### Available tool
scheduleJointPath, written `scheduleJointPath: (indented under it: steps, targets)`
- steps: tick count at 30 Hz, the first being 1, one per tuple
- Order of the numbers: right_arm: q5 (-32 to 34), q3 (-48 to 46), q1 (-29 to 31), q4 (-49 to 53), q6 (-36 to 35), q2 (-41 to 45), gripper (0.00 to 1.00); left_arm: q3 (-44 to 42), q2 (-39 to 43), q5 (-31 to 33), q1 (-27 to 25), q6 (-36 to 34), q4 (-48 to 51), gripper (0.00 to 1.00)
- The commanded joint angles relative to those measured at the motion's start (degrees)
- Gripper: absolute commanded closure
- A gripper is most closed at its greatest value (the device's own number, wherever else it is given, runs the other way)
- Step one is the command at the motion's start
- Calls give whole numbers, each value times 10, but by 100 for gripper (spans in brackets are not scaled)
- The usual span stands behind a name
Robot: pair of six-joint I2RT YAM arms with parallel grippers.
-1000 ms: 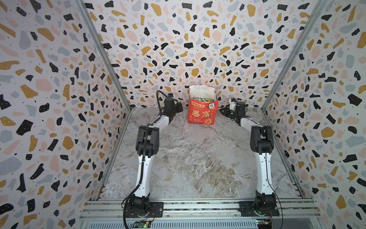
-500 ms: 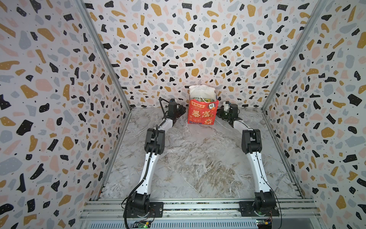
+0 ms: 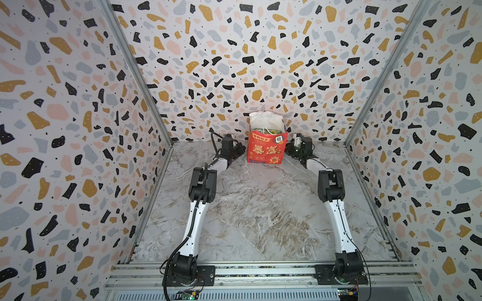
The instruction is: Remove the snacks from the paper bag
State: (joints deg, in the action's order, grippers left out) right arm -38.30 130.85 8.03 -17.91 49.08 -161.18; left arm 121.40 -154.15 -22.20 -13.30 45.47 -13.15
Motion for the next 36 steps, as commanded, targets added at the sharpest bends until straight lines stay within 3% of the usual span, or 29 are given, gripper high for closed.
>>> scheduleJointPath:
  steps: [1, 5, 13, 18, 27, 36]
  targets:
    - [-31, -25, 25, 44, -58, 56, 91, -33, 48, 0, 7, -36, -25, 100]
    - [-43, -96, 32, 21, -76, 100, 91, -46, 58, 23, 32, -48, -21, 100]
    - [-47, -202, 54, 5, -106, 185, 91, 29, 30, 34, 37, -79, 31, 100]
    - [16, -330, 51, -30, -97, 285, 92, 28, 30, 24, 33, -97, 39, 100]
    - [108, -503, 8, -86, -75, 423, 90, -45, 80, 12, 15, -165, 59, 100]
    - [103, -555, -35, -112, -64, 442, 88, -263, 223, 11, -18, -196, -17, 100]
